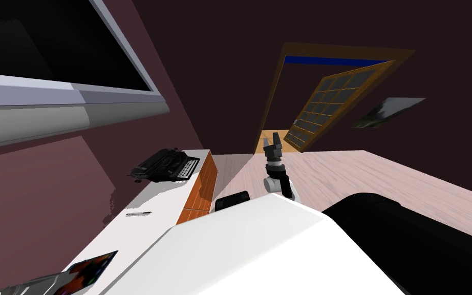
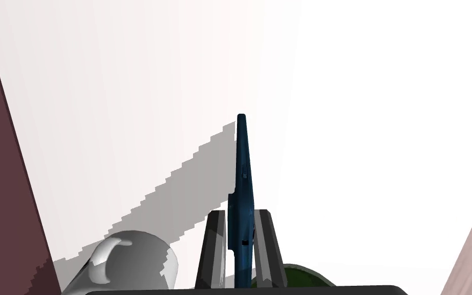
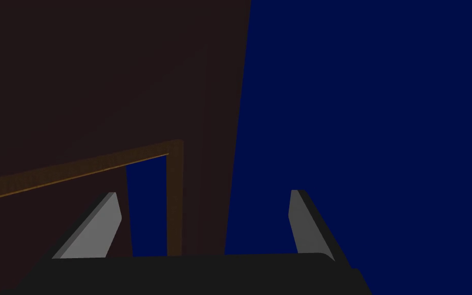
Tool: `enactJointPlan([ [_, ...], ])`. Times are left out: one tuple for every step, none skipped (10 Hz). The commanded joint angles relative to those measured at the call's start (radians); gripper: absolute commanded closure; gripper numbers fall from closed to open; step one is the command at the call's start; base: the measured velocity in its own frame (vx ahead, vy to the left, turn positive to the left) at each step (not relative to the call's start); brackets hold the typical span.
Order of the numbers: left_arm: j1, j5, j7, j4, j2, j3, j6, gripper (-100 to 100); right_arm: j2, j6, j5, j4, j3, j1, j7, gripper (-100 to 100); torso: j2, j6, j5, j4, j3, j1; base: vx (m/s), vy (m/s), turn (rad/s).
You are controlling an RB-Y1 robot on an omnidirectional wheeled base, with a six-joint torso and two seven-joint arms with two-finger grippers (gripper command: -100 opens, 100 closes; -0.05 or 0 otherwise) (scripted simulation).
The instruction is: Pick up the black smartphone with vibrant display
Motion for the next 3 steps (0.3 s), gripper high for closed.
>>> enactJointPlan([
  [-0.022,0.002,-0.015,0.040,0.025,-0.004,0.006,100,0.000,0.000,0.000,0.000,0.000,0.000,0.000,0,0.000,0.000,0.000,0.000,0.000,0.000,-0.026,-0.028,0.005],
  [-0.007,0.003,-0.002,0.014,0.015,0.001,0.010,100,0.000,0.000,0.000,0.000,0.000,0.000,0.000,0,0.000,0.000,0.000,0.000,0.000,-0.001,-0.009,-0.011,0.003],
  [-0.009,0.003,-0.005,0.018,0.017,0.000,0.009,0,0.000,0.000,0.000,0.000,0.000,0.000,0.000,0,0.000,0.000,0.001,0.000,0.000,0.000,0.000,0.000,0.000],
])
